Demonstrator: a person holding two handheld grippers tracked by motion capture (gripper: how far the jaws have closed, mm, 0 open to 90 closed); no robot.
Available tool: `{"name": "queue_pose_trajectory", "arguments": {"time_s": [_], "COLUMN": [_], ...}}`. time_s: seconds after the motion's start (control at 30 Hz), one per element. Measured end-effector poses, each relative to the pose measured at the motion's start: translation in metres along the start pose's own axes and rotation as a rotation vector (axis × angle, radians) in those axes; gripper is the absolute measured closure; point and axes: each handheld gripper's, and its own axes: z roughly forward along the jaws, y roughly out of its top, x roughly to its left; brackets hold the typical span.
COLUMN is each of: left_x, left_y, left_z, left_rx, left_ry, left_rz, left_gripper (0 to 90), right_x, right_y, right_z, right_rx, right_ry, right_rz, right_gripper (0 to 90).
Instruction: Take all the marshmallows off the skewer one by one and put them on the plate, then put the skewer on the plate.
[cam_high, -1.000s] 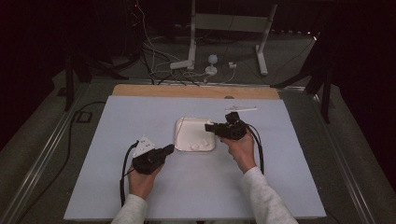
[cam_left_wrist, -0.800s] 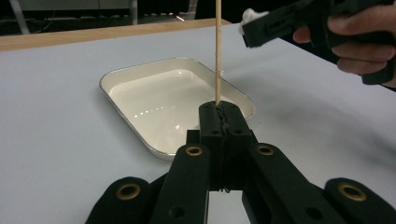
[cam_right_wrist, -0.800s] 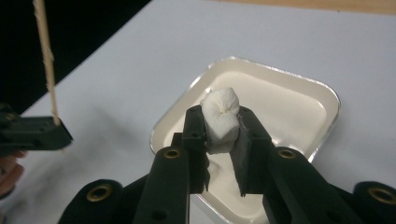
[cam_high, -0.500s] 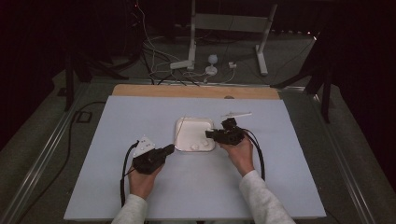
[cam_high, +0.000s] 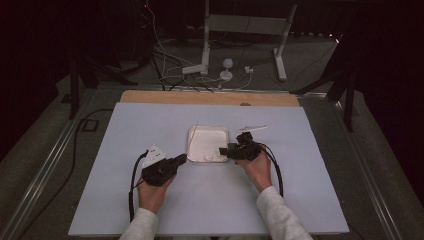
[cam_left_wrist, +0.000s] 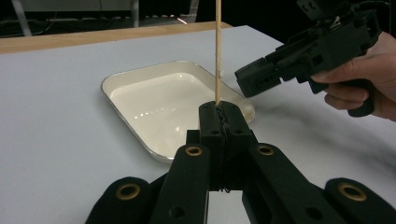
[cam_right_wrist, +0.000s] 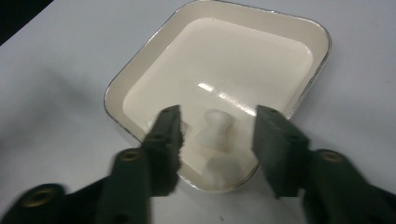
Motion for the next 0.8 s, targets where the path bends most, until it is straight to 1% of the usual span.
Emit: {"name": "queue_pose_trajectory", "arguments": {"time_s": [0.07,0.1,0.2,0.23,0.33,0.4,0.43,0.5,0.53,0.57,0.6,0.67,0.77,0.8], "left_x": [0.0,-0.001,-0.002,-0.002,-0.004,-0.004,-0.003,-0.002,-0.001,-0.001,-0.001,-0.001,0.0,-0.001], "left_y": [0.002,0.003,0.008,0.01,0.015,0.02,0.022,0.026,0.028,0.03,0.031,0.034,0.037,0.038], "left_z": [0.0,0.0,0.001,0.002,0.005,0.007,0.008,0.009,0.01,0.011,0.013,0.015,0.022,0.024], "left_rx": [-0.001,-0.004,-0.013,-0.016,-0.021,-0.026,-0.033,-0.043,-0.048,-0.049,-0.052,-0.051,-0.045,-0.044], "left_ry": [0.001,-0.002,-0.007,-0.009,-0.009,-0.005,-0.005,-0.002,0.001,0.005,0.006,0.009,0.014,0.014], "left_rz": [-0.001,-0.002,-0.013,-0.016,-0.018,-0.028,-0.036,-0.055,-0.063,-0.068,-0.074,-0.082,-0.091,-0.096], "left_gripper": [90.0,90.0,90.0,90.0,90.0,90.0,90.0,90.0,90.0,90.0,90.0,90.0,90.0,90.0], "right_x": [0.001,0.001,0.0,0.001,0.007,0.011,0.012,0.014,0.015,0.016,0.017,0.018,0.019,0.019], "right_y": [0.0,0.0,0.0,0.0,0.0,0.0,-0.001,-0.001,-0.001,-0.002,-0.003,-0.005,-0.009,-0.01], "right_z": [-0.001,-0.002,-0.008,-0.01,-0.019,-0.025,-0.029,-0.035,-0.038,-0.039,-0.041,-0.044,-0.049,-0.05], "right_rx": [0.0,0.0,-0.02,-0.034,-0.086,-0.12,-0.141,-0.171,-0.172,-0.172,-0.172,-0.179,-0.19,-0.193], "right_ry": [-0.004,0.005,0.065,0.068,0.03,0.016,0.021,0.048,0.054,0.052,0.053,0.055,0.063,0.059], "right_rz": [-0.01,-0.009,0.01,0.004,-0.021,-0.034,-0.033,-0.032,-0.033,-0.049,-0.06,-0.08,-0.078,-0.081], "right_gripper": [40.9,39.0,33.1,29.6,19.6,14.5,14.3,9.5,7.1,4.9,3.3,3.1,2.7,2.7]}}
